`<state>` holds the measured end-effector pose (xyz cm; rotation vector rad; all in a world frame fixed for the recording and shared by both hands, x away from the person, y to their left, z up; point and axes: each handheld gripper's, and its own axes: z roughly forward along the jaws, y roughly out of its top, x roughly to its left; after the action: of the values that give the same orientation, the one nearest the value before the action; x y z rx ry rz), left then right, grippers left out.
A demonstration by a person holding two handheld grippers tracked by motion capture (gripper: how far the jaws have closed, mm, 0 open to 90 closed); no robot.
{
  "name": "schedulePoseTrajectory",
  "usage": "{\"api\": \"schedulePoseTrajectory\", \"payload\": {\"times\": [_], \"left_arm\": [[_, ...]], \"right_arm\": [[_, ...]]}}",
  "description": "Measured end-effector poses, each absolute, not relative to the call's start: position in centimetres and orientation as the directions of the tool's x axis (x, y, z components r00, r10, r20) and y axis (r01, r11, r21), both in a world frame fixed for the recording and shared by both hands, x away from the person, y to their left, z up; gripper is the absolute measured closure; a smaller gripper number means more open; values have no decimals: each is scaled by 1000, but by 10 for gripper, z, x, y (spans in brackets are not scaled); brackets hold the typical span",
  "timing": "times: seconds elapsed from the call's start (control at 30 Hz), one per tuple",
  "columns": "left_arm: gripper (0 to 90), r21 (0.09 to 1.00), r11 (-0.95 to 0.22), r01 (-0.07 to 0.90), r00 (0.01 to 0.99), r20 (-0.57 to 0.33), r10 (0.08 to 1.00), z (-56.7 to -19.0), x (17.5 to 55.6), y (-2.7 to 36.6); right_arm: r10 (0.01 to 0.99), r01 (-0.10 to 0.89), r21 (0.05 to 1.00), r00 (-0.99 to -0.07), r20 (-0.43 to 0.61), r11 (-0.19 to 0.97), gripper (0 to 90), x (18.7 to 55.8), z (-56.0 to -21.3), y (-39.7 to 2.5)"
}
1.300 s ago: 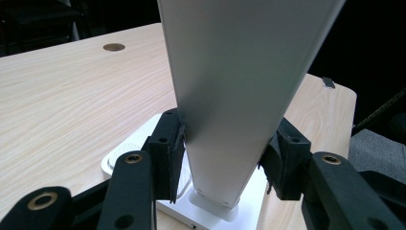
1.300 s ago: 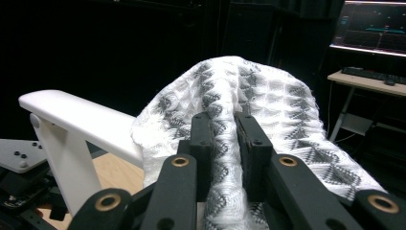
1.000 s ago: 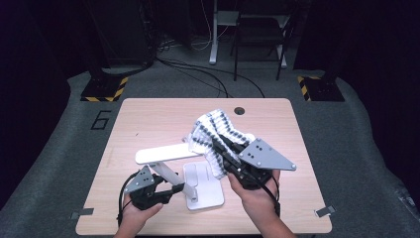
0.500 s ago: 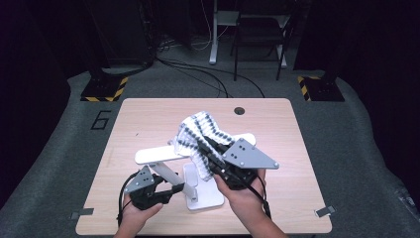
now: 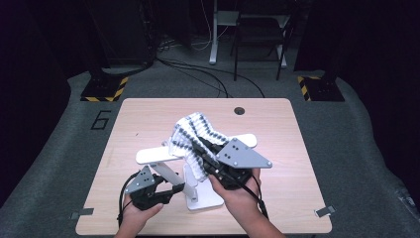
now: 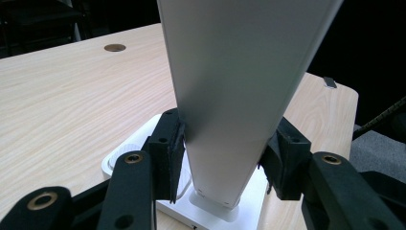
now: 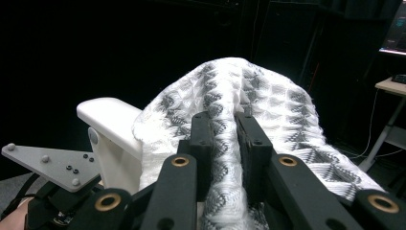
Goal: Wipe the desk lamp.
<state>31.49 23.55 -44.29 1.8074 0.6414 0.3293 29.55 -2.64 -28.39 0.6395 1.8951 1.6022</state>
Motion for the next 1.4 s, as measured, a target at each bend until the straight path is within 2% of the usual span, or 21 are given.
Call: {"api": "schedulePoseTrajectory", "payload": {"times": [0.57, 1.4], "left_arm": [[541, 940, -218, 262, 809, -91, 580, -443, 314, 235], [541, 937, -217, 272, 798, -94, 595, -442, 313, 233]], "right_arm": [[736, 35, 990, -673, -76, 134, 789, 296, -283, -64], [661, -2, 984, -740, -121, 179, 786, 294, -284, 5]]}}
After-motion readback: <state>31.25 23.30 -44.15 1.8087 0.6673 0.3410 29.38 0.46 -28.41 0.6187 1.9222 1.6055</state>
